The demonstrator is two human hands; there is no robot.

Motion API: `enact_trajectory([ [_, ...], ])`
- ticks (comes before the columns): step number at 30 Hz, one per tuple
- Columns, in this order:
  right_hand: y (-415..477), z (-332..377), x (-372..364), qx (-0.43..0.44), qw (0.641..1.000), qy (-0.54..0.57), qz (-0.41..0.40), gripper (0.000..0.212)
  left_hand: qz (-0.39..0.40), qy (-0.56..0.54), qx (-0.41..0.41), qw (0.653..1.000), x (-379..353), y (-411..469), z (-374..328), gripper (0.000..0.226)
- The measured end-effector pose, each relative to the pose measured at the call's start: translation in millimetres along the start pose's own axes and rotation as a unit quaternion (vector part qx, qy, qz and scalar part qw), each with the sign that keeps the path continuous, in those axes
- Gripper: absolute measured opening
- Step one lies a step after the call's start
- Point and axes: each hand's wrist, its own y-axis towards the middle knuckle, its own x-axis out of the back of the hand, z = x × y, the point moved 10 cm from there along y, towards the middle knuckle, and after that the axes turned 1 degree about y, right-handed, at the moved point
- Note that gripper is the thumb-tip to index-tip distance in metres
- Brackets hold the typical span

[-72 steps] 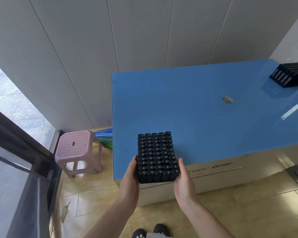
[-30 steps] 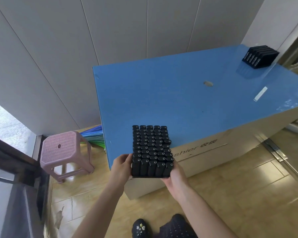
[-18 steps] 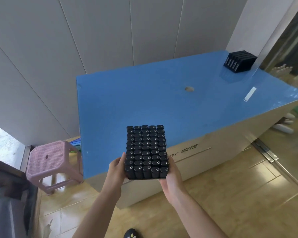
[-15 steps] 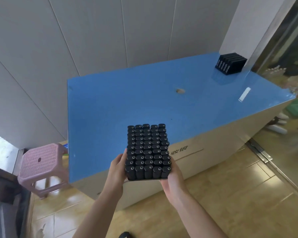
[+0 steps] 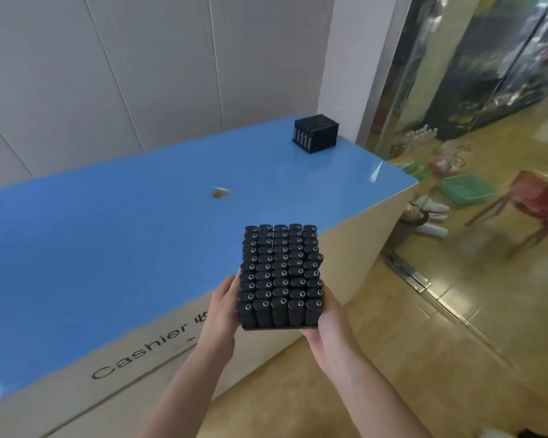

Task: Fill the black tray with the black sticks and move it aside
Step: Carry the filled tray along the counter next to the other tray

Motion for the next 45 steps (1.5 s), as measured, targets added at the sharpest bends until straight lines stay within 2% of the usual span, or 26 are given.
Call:
enact_trajectory([
  [5, 27, 33, 42, 0.011, 0.999, 0.021, -0.032, 0.043, 0.021, 0.006, -0.008, 1.000, -54, 35, -15, 0.034],
  [7, 42, 44, 55, 0.013, 0.999, 0.027, -0.041, 0.038, 0.025, 0.011, -0.011, 1.000, -72, 53, -22, 0.030],
  [11, 80, 67, 78, 0.020, 0.997, 0.041, -0.057, 0.039, 0.034, 0.019, -0.020, 0.999, -105, 96, -35, 0.031],
  [16, 141, 94, 98, 0.016, 0.995, 0.050, -0.081, 0.031, 0.038, 0.023, -0.031, 0.999, -138, 154, -62, 0.048],
  [18, 167, 106, 105, 0.018, 0.995, 0.054, -0.086, 0.033, 0.043, 0.029, -0.037, 0.998, -150, 178, -73, 0.048],
  [21, 205, 124, 111, 0.029, 0.993, 0.076, -0.080, 0.048, 0.048, 0.024, -0.036, 0.998, -167, 215, -82, 0.045],
  [23, 227, 132, 120, 0.028, 0.992, 0.091, -0.085, 0.050, 0.035, 0.025, -0.036, 0.998, -177, 239, -88, 0.028],
  [24, 238, 135, 126, 0.024, 0.991, 0.094, -0.087, 0.045, 0.024, 0.029, -0.033, 0.999, -182, 249, -90, 0.027],
  [29, 292, 147, 165, 0.012, 0.991, 0.071, -0.109, 0.023, -0.013, 0.035, -0.028, 0.999, -215, 291, -97, 0.047],
  [36, 387, 168, 218, -0.026, 0.996, -0.043, -0.079, 0.023, -0.091, -0.041, 0.018, 0.995, -265, 349, -92, 0.034],
  [45, 464, 174, 240, -0.104, 0.994, -0.032, -0.016, 0.031, -0.204, -0.063, 0.074, 0.974, -304, 387, -94, 0.026],
])
